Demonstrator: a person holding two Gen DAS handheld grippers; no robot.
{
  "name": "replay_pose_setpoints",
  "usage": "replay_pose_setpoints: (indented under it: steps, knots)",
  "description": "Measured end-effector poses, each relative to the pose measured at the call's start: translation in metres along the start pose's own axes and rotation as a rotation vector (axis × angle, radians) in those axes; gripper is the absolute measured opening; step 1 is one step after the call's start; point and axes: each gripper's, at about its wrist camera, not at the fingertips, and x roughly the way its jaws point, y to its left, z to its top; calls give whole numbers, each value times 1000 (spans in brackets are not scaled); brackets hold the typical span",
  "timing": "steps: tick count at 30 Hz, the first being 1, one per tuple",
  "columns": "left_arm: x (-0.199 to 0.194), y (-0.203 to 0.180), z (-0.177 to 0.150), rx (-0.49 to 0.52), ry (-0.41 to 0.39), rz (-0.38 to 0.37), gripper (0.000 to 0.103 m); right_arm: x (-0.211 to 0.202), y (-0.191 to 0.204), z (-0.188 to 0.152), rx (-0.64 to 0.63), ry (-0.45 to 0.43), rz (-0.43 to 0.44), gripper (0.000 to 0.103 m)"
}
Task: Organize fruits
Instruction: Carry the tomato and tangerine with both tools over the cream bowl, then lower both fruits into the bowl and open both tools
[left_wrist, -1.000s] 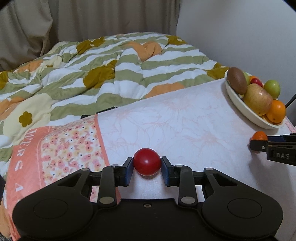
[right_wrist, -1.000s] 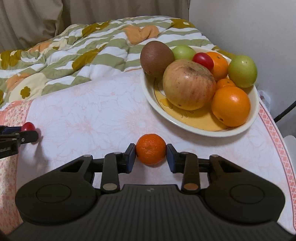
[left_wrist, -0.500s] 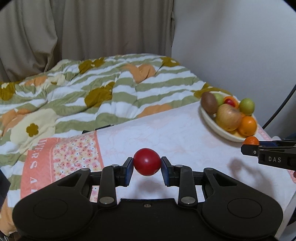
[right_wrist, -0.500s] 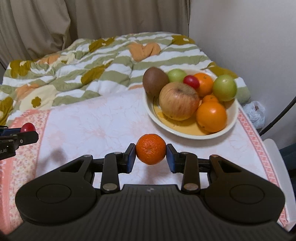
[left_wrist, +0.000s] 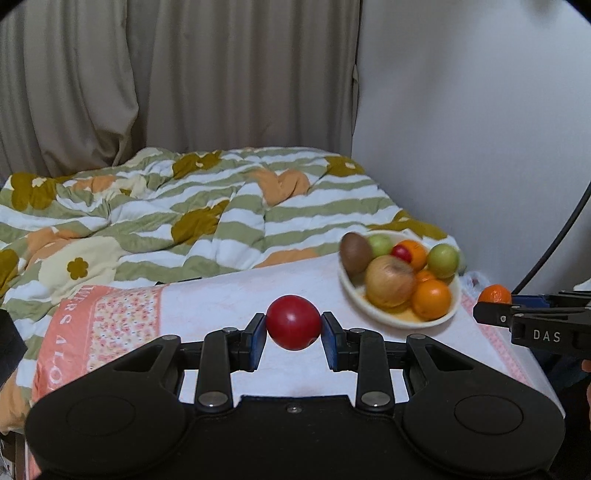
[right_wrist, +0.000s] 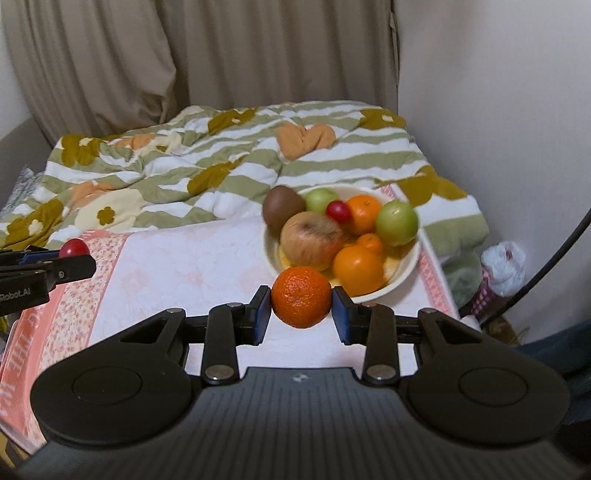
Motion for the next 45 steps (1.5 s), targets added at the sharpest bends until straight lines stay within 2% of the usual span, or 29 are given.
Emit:
replay_pose_setpoints:
  steps: [8, 17, 31, 41, 44, 45]
  knots:
    - [8, -63, 6, -34, -25, 16, 35, -12, -60, 10, -50, -27, 33, 51]
    - [57, -110, 12, -37, 32, -3, 35, 14, -102, 19, -66, -5, 52, 51]
    - [149, -131, 14, 20, 183, -17, 35, 77, -127, 26, -13, 72, 53, 51]
    - [169, -134, 12, 40, 245, -33, 37, 98, -131, 30, 7, 103, 44, 51]
    - [166, -135, 13, 60, 237, -33, 62, 98, -132, 30, 8, 103, 45, 51]
    - [164, -135, 14, 65, 232, -28, 77, 99, -132, 30, 8, 104, 46, 51]
